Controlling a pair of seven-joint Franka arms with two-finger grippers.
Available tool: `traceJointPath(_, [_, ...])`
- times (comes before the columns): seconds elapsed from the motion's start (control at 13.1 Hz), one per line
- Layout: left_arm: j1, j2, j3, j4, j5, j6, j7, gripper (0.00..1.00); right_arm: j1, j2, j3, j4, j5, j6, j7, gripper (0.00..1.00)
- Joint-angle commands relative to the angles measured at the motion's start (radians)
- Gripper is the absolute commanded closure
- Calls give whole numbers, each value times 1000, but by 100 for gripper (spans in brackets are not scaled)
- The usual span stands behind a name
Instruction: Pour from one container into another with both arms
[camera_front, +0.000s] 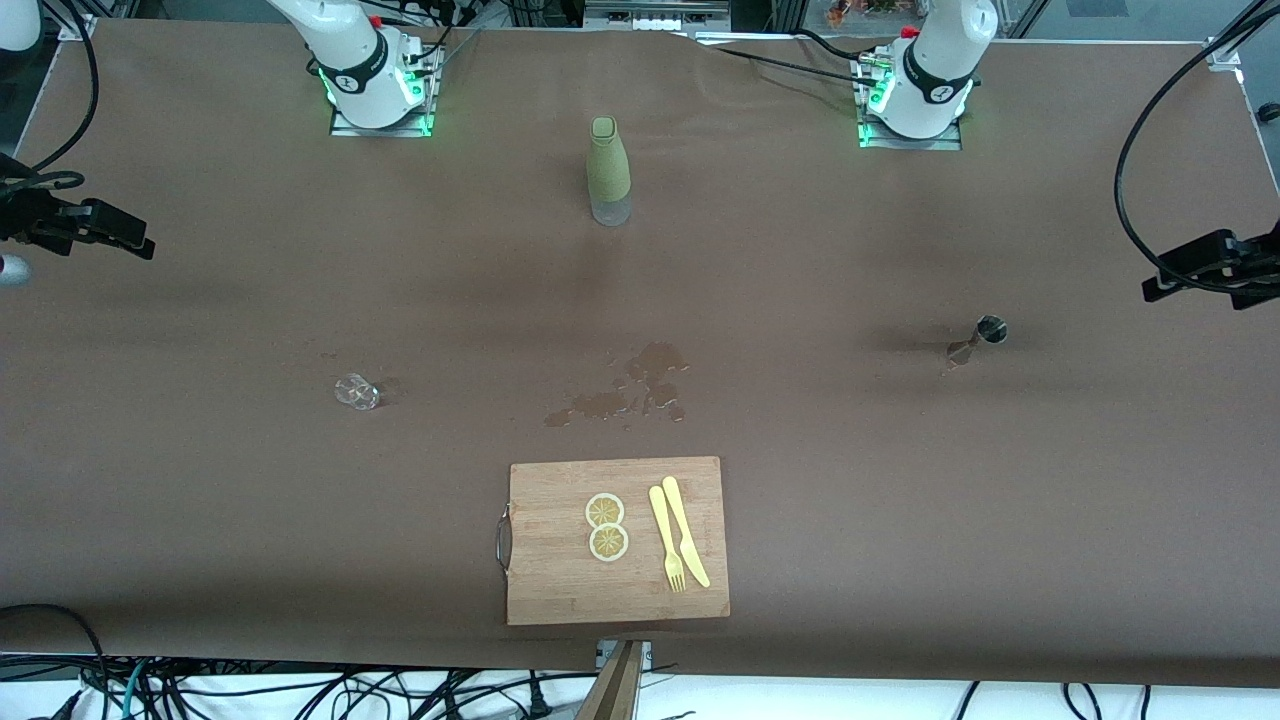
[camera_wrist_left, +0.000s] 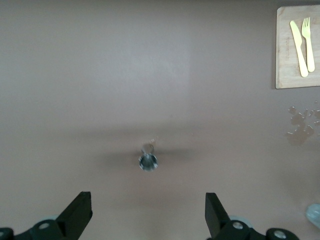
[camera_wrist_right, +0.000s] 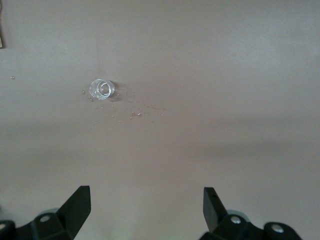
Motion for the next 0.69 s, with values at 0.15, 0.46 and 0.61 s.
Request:
traceJointPath(0.15, [-55,-42,-12,-32,33,-18,-95,0,10,-18,-11,-21,-23,15,15,0])
traceJointPath(0.46, [-66,-89,-24,-84,35,-20,-147,0,10,-20,-11,-24,-24,13,9,0])
traceJointPath(0.61, [-66,-91,-25,-89,35,-18,-147,0,12,-20,-11,-24,-24,13,7,0])
